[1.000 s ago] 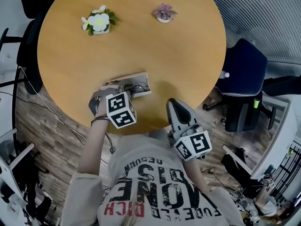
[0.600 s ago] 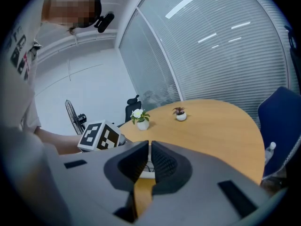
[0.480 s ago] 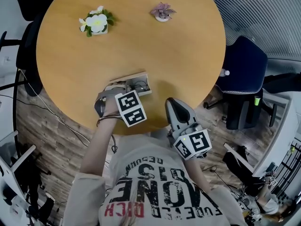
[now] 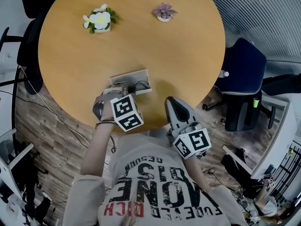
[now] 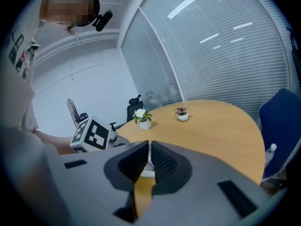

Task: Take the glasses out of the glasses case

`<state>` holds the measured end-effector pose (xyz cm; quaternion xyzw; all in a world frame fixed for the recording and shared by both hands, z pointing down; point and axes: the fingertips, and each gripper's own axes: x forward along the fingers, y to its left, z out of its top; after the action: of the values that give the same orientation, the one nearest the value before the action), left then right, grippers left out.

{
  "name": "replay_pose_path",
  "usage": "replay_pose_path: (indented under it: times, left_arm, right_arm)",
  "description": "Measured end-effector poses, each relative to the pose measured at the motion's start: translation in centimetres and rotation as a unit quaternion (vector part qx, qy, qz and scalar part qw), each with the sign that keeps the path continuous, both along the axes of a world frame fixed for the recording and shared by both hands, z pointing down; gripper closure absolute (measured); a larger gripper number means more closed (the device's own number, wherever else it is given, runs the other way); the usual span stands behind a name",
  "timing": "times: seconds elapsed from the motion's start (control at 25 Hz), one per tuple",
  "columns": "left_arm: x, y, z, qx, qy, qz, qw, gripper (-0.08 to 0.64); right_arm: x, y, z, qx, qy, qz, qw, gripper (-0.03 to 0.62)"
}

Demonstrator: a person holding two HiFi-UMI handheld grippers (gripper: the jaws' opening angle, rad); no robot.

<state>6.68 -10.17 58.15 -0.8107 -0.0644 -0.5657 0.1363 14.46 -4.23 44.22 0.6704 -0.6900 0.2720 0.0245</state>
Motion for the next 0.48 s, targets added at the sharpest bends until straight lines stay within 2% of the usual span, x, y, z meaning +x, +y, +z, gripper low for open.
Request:
replay_pose_path:
  times: [0.48]
  left_arm:
    - [-0.9,-0.6,-5.6,0.047,0.058,-0.045,0.9962,0.543]
  right_arm:
    - [-0.8,0.2,-1.1,0.020,0.004,-0.014,1.000,0.566]
